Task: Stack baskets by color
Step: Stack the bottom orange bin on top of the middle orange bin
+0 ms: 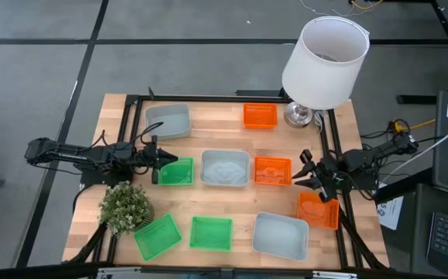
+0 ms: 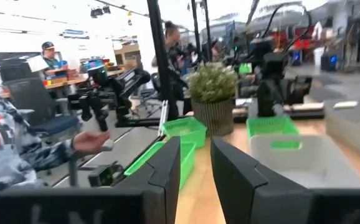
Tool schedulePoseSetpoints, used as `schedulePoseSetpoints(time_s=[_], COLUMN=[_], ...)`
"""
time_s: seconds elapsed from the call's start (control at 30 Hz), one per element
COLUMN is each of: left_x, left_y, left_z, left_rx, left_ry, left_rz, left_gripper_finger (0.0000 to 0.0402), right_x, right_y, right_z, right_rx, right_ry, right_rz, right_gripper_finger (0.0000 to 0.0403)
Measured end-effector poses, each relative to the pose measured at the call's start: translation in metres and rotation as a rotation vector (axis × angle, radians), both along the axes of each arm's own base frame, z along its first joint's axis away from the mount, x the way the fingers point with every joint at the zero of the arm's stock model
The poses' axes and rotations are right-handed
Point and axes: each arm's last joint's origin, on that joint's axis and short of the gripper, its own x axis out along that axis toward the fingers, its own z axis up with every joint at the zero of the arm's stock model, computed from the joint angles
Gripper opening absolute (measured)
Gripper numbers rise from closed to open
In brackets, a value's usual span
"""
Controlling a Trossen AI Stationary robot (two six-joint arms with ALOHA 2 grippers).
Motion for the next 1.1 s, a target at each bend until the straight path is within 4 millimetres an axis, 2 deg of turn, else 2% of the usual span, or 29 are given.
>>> schedulePoseSetpoints(time_s=[0.17, 0.5, 1.1], left_x=[0.0, 0.0, 0.0001], left_y=[0.0, 0.0, 0.0], left_z=[0.0, 0.0003, 0.0003], left_rx=[0.0, 0.008, 0.008], left_ry=[0.0, -0.002, -0.002], left_rz=[0.0, -0.001, -0.001], left_gripper_finger=[0.0021, 0.0021, 0.0021], right_x=[0.0031, 0.0035, 0.003], right_y=[0.0013, 0.0015, 0.0013], right_z=[-0.0032, 0.0003, 0.0042], right_rx=[-0.02, -0.175, -0.16], right_ry=[0.034, -0.055, -0.092], right_rz=[0.001, -0.019, -0.023], right_gripper_finger=[0.009, 0.009, 0.009])
